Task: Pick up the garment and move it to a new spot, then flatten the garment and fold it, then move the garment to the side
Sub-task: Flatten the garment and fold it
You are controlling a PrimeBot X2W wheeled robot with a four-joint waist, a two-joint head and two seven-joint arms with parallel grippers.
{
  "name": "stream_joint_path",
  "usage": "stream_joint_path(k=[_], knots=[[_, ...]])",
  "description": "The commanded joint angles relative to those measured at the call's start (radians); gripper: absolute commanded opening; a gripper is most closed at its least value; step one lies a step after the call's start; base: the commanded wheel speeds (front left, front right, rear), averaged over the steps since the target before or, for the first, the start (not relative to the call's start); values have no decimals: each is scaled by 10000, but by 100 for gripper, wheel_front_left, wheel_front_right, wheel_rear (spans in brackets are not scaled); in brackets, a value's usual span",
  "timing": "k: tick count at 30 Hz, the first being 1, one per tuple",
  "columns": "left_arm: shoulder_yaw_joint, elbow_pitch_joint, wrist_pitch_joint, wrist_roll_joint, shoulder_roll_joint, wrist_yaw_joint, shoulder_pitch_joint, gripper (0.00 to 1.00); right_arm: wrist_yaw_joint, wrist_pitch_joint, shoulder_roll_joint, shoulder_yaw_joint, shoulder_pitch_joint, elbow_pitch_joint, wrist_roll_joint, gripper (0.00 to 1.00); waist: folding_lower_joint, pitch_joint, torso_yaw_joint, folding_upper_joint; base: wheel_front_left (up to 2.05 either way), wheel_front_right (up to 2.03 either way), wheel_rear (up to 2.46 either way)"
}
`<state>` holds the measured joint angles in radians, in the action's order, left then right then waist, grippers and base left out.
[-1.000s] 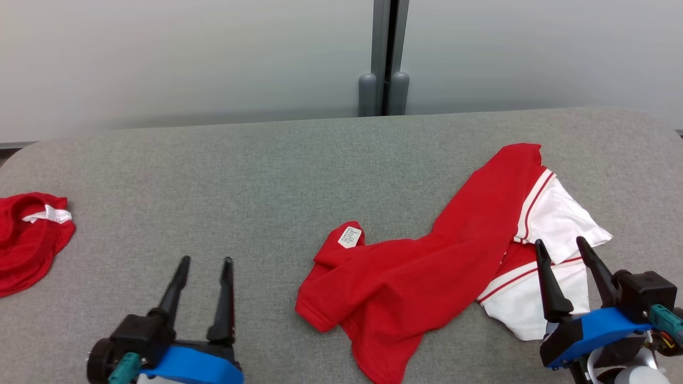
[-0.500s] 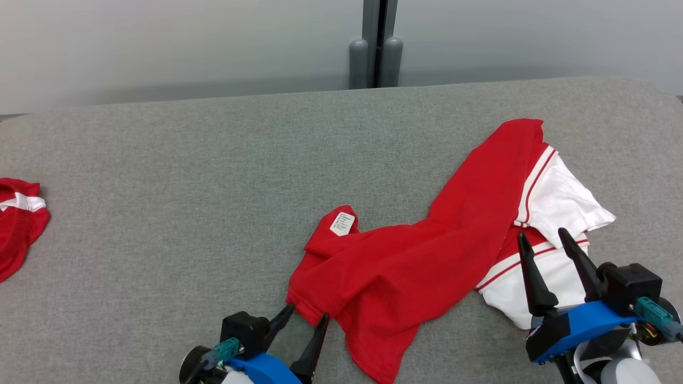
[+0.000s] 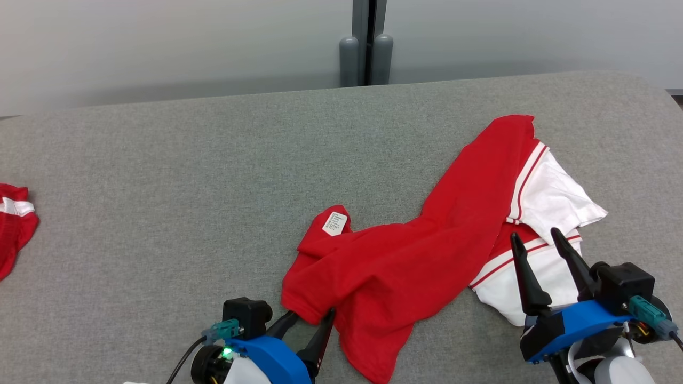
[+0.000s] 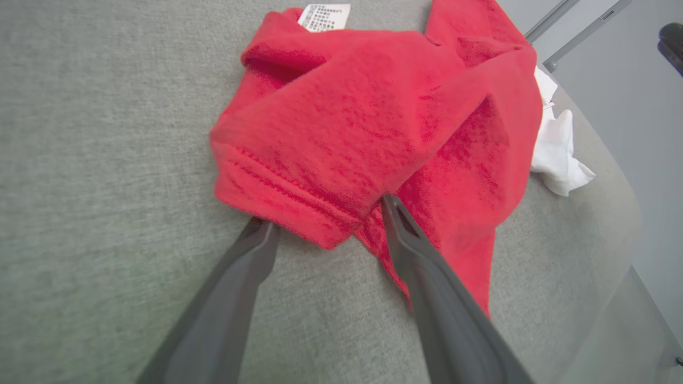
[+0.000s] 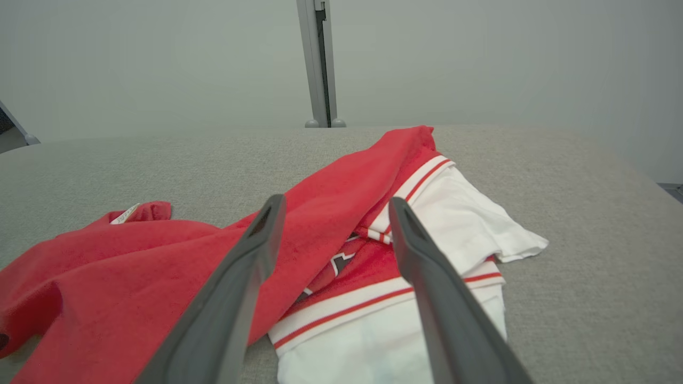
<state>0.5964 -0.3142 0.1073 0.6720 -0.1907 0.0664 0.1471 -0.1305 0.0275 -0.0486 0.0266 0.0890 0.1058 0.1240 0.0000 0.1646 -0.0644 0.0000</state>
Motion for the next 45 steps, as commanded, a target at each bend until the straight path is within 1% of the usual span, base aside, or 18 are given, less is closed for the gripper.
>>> stream_joint_path(k=[1,2,3,6,9,11,14,16,19,27,29,30,31,33,35,38,42,45], knots=[[-24,41,-69,35,-5,40,130,99,-6,48,-33,-12,109,-5,60,100,0,-2,-3,0,0,0,0],[-27,65,-155,42,-10,113,210,44,-6,51,-33,-20,119,-9,68,100,0,-3,-7,0,0,0,0],[-2,56,-204,83,-18,165,250,0,-6,56,-33,-23,122,-13,75,100,0,-4,-7,0,0,0,0],[-120,141,-436,306,57,304,327,0,-6,50,-33,-35,113,-23,103,100,0,-11,5,0,0,0,0],[-512,408,-855,524,49,317,590,0,-6,23,-33,-9,106,-69,108,100,0,15,41,0,0,0,0],[-974,603,-1088,469,-290,166,996,0,-6,7,-32,-13,157,-140,116,100,0,93,92,0,0,0,0],[-1296,553,-916,440,-642,156,1710,0,-6,-21,-32,-100,266,-205,137,100,0,271,93,0,0,0,0],[-1489,231,-650,466,-941,167,2176,0,-6,-15,-35,-187,375,-233,149,100,0,422,36,0,0,0,0],[-1757,-385,-623,421,-1248,186,2930,0,-6,56,-33,-392,591,-194,194,100,0,641,-139,0,0,0,0],[-2090,-2013,-1193,146,-1820,340,4384,0,-6,206,-33,-860,993,148,371,100,0,1030,-696,0,0,0,0],[-2194,-2312,-1457,174,-1823,362,4696,0,-6,265,-32,-893,1056,230,420,100,0,1085,-749,0,0,0,0],[-2185,-2489,-1509,237,-1787,399,4787,2,-6,286,-33,-895,1087,259,430,100,0,1101,-760,0,0,0,0],[-2110,-2667,-1438,289,-1748,448,4845,100,-6,298,-33,-902,1116,287,447,100,0,1105,-768,0,0,0,0],[-1955,-2881,-1277,408,-1730,538,4947,100,-6,312,-32,-888,1146,359,466,100,0,1075,-761,0,0,0,0],[-1767,-2942,-1350,498,-1724,584,4893,100,-6,348,-33,-814,1097,441,501,100,0,996,-703,0,0,0,0],[-1511,-2986,-1566,597,-1607,620,4342,100,-6,401,-33,-642,941,513,537,100,0,778,-538,0,0,0,0],[-1359,-2695,-2145,677,-1376,637,3557,100,-6,414,-32,-405,750,432,466,100,0,462,-235,0,0,0,0],[-1183,-2403,-2624,562,-1199,466,2834,100,-6,294,-35,-262,578,297,301,100,0,246,13,0,0,0,0]])
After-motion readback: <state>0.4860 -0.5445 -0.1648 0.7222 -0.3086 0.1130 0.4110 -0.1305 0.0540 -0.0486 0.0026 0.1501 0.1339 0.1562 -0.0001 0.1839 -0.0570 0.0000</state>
